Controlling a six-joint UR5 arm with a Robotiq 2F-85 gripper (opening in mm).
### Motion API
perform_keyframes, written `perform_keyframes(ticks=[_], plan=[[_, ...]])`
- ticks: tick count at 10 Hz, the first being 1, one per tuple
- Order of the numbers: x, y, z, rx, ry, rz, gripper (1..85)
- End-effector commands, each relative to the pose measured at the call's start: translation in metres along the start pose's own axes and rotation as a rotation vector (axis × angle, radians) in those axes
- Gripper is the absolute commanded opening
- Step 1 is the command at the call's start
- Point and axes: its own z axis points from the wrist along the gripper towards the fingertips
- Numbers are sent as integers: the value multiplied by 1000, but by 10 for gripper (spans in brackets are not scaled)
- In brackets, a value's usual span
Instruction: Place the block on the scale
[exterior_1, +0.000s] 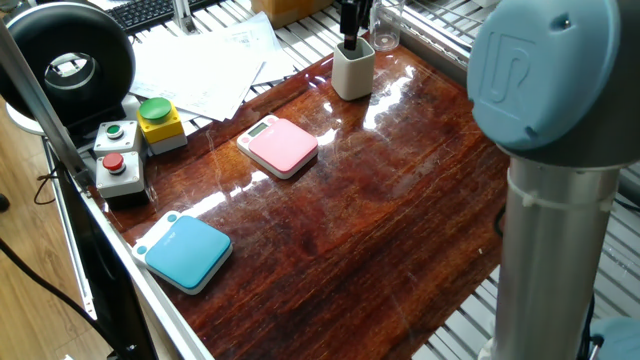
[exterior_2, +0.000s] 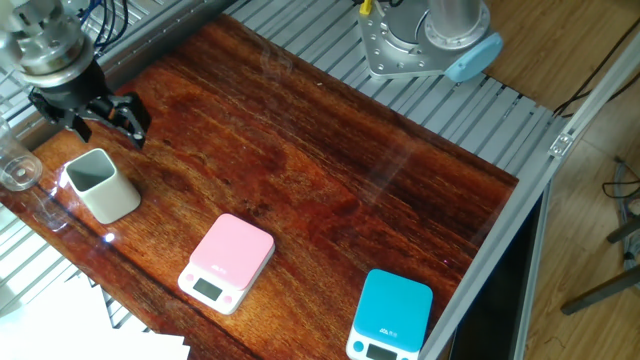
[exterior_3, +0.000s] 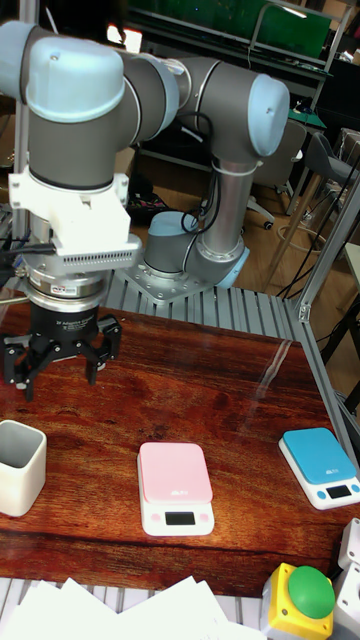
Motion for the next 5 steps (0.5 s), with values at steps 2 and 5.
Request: perform_keyframes(ticks=[2, 5], plan=[[3, 10, 0, -42, 17, -138, 720], [-17, -19, 11, -60, -12, -345, 723]])
